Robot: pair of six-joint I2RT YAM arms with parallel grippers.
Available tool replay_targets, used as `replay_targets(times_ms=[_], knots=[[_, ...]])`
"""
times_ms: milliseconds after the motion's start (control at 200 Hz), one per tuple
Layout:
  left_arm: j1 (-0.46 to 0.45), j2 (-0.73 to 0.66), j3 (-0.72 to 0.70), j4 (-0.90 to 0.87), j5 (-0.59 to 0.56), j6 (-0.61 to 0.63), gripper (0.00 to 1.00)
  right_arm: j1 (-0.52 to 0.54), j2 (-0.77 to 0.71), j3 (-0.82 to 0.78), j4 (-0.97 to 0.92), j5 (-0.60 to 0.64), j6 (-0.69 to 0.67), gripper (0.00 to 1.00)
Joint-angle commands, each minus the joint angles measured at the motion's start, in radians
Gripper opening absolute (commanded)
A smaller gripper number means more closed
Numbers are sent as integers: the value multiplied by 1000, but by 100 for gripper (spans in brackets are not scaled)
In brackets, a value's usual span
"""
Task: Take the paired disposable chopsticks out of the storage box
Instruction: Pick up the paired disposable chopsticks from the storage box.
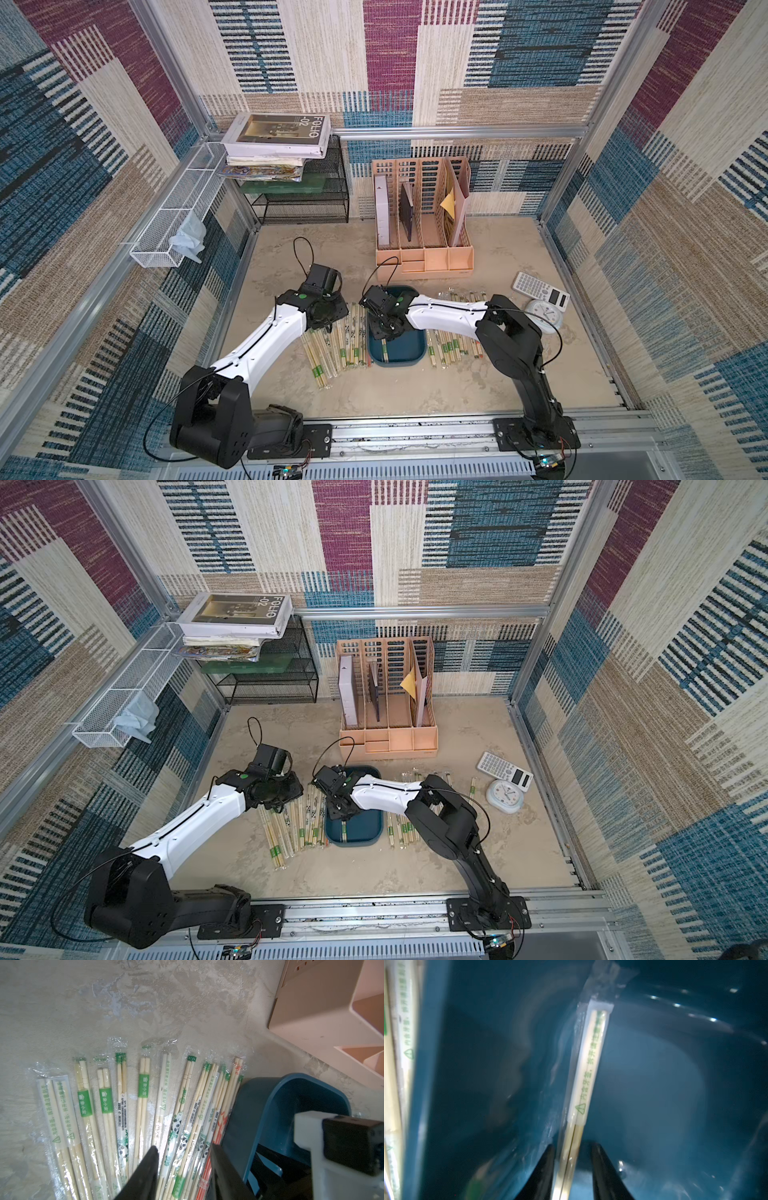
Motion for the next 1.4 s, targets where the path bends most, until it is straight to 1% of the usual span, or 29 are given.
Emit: replay_targets(times_ms=[0,50,195,551,646,681,721,761,1162,1397], knots=[[2,-1,-1,13,4,7,44,2,19,-3,-23,-15,12,20],[3,-3,-4,14,3,7,44,2,20,-3,-24,-14,12,15],[2,-2,-4,17,5,8,44,-3,7,-4,-23,-15,11,8],[1,-3,-4,15,5,11,44,-34,-102,-27,-12,9,-3,6],[2,0,-3,17,9,8,44,-34,-105,-21,-12,0,-9,8],[2,-2,-2,17,8,6,44,-31,-105,-22,-11,0,-10,7],[1,-2,-2,17,10,5,44,-29,-107,-24,-11,1,-9,1],[1,-2,-2,19,11,6,44,-29,-109,-27,-8,3,-9,0],[1,0,1,19,12,11,44,-49,-187,-30,-3,31,-22,0],[0,15,12,16,17,16,44,-111,-291,-22,-20,50,-54,0]])
